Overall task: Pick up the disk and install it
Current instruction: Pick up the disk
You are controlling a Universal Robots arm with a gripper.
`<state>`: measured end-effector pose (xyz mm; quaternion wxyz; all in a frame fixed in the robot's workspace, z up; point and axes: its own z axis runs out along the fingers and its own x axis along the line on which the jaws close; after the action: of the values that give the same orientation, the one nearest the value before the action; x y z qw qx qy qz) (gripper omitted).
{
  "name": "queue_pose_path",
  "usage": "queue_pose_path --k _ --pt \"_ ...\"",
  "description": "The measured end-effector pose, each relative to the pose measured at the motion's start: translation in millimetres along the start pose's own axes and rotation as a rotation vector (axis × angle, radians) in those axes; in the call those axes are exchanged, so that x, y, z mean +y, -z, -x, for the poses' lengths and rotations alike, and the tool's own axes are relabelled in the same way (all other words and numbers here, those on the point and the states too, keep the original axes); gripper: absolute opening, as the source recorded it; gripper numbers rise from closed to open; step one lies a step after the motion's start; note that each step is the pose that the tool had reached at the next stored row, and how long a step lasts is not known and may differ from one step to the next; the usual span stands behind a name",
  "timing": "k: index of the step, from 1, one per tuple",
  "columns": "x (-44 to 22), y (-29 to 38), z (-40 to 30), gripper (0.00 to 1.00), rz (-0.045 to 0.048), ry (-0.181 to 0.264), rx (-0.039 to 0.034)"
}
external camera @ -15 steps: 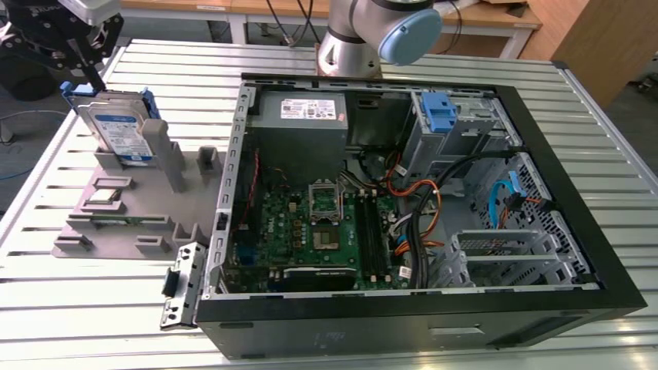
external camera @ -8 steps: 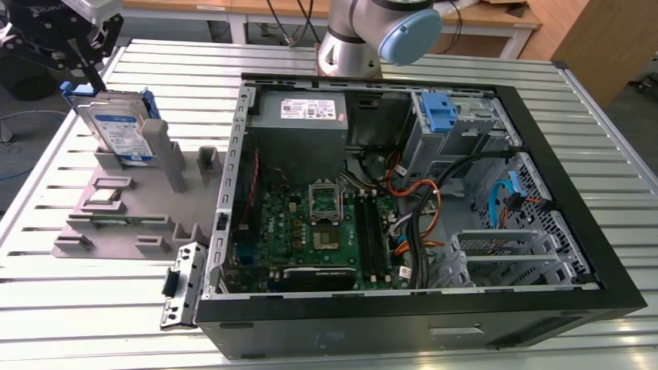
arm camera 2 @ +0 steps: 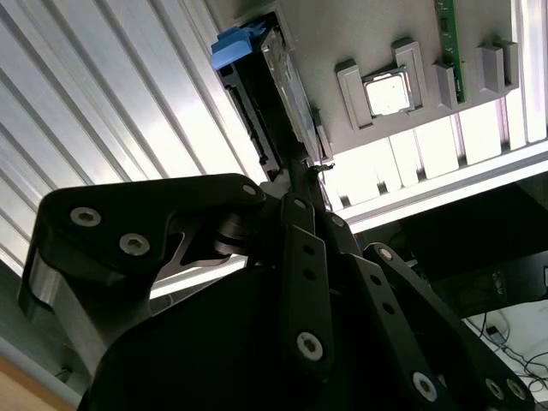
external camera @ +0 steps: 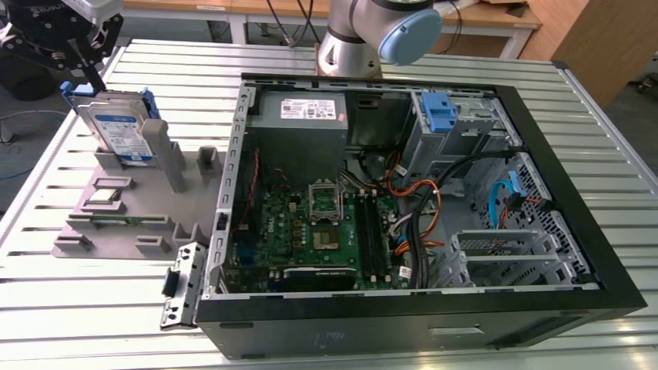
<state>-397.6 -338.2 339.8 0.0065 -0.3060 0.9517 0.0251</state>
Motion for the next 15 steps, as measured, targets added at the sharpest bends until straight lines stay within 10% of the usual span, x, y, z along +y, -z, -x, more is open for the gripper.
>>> queue_pose_path --k 15 --pt "0.0 -0.1 0.0 0.11 0.0019 0.073 0.003"
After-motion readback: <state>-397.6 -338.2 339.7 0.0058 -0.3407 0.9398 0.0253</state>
